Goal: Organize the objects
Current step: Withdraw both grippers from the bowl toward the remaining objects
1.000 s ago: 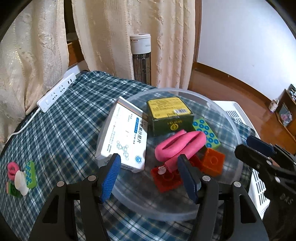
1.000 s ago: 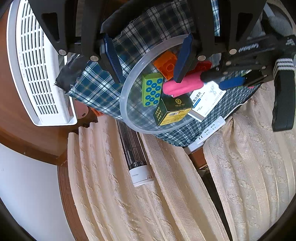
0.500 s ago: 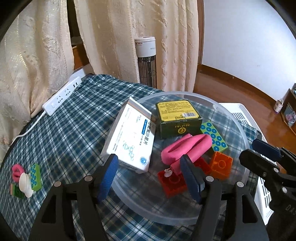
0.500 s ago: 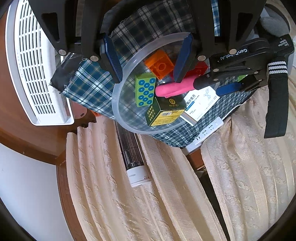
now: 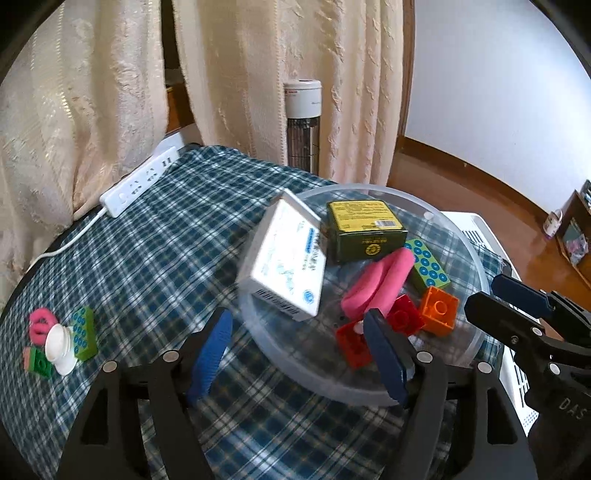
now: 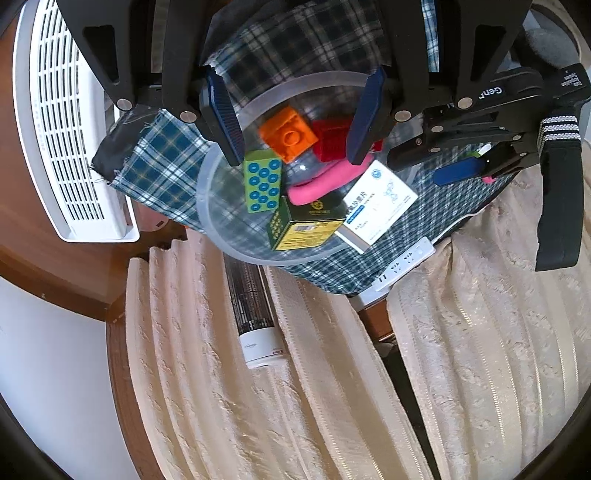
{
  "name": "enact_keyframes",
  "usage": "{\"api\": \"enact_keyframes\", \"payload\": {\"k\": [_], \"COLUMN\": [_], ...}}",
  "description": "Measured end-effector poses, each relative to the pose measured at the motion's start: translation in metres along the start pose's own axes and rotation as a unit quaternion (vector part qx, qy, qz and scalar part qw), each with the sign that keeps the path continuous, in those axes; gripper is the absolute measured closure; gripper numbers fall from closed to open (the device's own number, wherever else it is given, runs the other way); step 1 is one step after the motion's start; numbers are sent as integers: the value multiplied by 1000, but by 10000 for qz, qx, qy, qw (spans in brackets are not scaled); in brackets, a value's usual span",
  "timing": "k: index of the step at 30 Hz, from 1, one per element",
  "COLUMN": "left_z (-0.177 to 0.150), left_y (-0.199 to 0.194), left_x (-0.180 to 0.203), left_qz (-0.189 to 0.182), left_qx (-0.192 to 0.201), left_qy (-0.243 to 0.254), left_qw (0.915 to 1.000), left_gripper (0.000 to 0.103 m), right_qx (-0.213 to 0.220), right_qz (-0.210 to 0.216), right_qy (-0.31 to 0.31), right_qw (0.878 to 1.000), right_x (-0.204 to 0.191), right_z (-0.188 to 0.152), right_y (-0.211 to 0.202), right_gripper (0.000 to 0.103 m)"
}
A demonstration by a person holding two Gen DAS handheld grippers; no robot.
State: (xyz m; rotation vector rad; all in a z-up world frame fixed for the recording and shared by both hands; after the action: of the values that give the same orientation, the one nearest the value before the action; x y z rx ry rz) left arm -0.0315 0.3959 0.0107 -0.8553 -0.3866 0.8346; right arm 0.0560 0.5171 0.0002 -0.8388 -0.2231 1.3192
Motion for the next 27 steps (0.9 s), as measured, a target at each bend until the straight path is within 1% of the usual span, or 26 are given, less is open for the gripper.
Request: {"api": "enact_keyframes", "payload": {"k": [13, 27], "left_z": [-19, -43], "left_y": [-18, -30], "left_x": [-56, -117], "left_qz": [185, 412], "left_qx": [39, 47], "left_qy": [-523, -1037], "left_qw": [9985, 9937], "left_gripper": [28, 28], "right_qx": [-29, -176], "right_qz": [153, 398], "right_qy": [-313, -723], "right_qw": [9994, 9964], "right_x": [-41, -97], "right_z": [-3, -9], "right_y": [0, 11], "right_gripper": [41, 39]}}
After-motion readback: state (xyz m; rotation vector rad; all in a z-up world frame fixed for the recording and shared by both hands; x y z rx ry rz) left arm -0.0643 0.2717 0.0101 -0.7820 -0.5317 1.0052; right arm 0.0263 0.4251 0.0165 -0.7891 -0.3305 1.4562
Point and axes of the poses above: each gripper's, at about its wrist camera, not at the fingertips, and y roughly the way its jaws point, x to its right, z to its top, the point moved 8 cm from there along y, roughly the way its jaws point, and after that the axes turned 4 degrees about -x, right-handed, at the moved point
